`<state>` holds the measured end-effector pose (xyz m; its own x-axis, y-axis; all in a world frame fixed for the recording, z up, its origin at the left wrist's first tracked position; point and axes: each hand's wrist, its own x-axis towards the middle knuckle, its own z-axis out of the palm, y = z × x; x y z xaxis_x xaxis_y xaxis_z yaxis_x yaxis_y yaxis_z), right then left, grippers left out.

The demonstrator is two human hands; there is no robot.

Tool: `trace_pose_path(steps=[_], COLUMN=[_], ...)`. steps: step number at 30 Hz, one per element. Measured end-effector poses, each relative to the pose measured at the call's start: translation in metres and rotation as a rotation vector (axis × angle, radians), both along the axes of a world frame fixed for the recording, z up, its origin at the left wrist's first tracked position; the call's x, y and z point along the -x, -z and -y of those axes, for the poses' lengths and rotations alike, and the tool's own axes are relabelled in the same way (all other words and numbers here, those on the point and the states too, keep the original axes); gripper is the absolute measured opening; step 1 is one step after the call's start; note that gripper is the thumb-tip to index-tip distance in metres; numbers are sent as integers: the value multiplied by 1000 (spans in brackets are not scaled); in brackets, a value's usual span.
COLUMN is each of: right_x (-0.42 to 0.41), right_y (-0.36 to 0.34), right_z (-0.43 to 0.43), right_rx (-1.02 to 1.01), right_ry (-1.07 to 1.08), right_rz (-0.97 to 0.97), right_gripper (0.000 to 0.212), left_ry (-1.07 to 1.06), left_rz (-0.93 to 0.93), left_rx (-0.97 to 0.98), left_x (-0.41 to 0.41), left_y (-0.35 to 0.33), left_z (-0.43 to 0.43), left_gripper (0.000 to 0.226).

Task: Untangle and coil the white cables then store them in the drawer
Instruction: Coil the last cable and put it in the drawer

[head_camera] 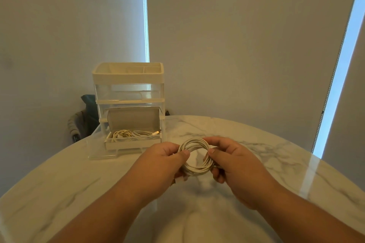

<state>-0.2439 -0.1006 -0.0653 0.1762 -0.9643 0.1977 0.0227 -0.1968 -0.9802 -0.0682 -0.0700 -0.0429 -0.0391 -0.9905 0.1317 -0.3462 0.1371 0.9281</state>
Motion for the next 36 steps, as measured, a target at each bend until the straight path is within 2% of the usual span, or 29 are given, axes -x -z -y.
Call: trace_pose_path(steps=[4, 8, 13, 15, 17, 19, 21, 24, 26, 29, 31, 35, 36], right_x=[1, 3, 5, 4, 3, 3, 4, -4, -10, -10, -4, 1, 1], right_y=[-1, -2, 0, 0, -2, -3, -2, 1, 3, 4, 1, -2, -3], right_z=[0, 0, 0, -1, -4, -4, -4, -6, -9, -8, -6, -4, -5], right_rx=[-17, -31, -28, -25, 32, 100, 109, -14, -14, 32, 30, 148, 161], right_ry=[-12, -101, -99, -96, -46, 69, 154, 94, 45, 72, 89, 82, 79], right_rz=[-8, -40, -20, 9, -58, -156, -157, 9, 27, -47, -119, -446, -483], right_gripper=[29, 28, 24, 20, 19, 19, 22, 30, 28, 31, 35, 45, 46], left_ry=[53, 85, -73, -65, -34, -30, -89, -177, -126, 18, 57, 68, 58], left_rz=[75, -130, 103, 117, 102, 48, 11, -51, -123, -178, -195, -548, -572], left_rx=[-47, -153, 76, 85, 64, 52, 65, 75, 46, -43, -114, -299, -297], left_x=[1, 4, 12, 12, 12, 13, 14, 16, 21, 27, 25, 21, 23], left_y=[4, 3, 14, 18, 18, 17, 16, 18, 20, 20, 20, 14, 14], left_z=[1, -1, 0, 3, 2, 2, 1, 2, 1, -2, -1, 1, 1], left_gripper=[22, 23, 18, 18, 17, 18, 19, 18, 17, 18, 27, 43, 44])
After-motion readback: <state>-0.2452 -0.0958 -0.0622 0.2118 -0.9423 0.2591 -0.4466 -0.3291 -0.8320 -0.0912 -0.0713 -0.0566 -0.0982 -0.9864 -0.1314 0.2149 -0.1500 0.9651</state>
